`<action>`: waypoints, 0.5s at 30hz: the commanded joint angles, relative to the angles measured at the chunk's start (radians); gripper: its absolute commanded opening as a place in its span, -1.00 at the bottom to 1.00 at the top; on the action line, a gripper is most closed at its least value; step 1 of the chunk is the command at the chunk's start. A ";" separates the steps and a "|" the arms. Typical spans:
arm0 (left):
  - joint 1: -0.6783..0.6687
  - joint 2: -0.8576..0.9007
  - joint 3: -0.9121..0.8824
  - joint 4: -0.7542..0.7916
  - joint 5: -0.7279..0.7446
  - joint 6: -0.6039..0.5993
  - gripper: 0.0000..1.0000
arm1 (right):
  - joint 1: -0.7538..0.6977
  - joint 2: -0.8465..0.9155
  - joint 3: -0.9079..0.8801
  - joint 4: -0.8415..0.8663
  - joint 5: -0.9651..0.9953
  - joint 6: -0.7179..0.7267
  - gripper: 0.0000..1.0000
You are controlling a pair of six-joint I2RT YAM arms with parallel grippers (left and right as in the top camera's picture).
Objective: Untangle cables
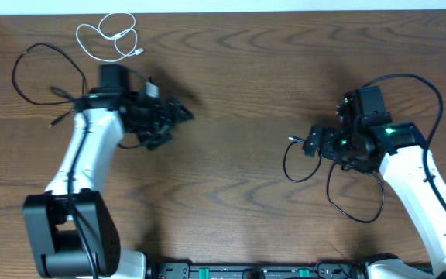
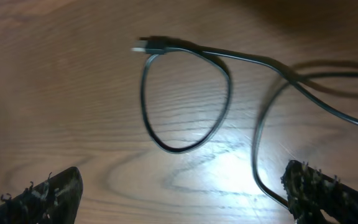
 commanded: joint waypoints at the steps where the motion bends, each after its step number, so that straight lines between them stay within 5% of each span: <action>1: -0.212 -0.001 -0.011 -0.008 -0.182 0.030 0.74 | -0.061 -0.010 0.005 -0.029 0.031 0.016 0.99; 4: -0.318 -0.001 -0.011 -0.025 -0.381 -0.016 0.75 | -0.112 -0.010 0.005 -0.113 0.129 0.063 0.99; 7: -0.289 -0.001 -0.011 -0.058 -0.473 -0.130 0.75 | -0.146 -0.010 -0.007 -0.222 0.312 0.201 0.99; 9: -0.254 -0.001 -0.011 -0.061 -0.480 -0.124 0.78 | -0.162 -0.010 -0.027 -0.236 0.377 0.258 0.99; 10: -0.227 -0.001 -0.011 -0.074 -0.485 -0.123 0.96 | -0.177 -0.010 -0.049 -0.230 0.399 0.298 0.99; 15: -0.149 -0.001 -0.011 -0.152 -0.486 -0.098 0.96 | -0.278 -0.010 -0.167 -0.141 0.404 0.326 0.98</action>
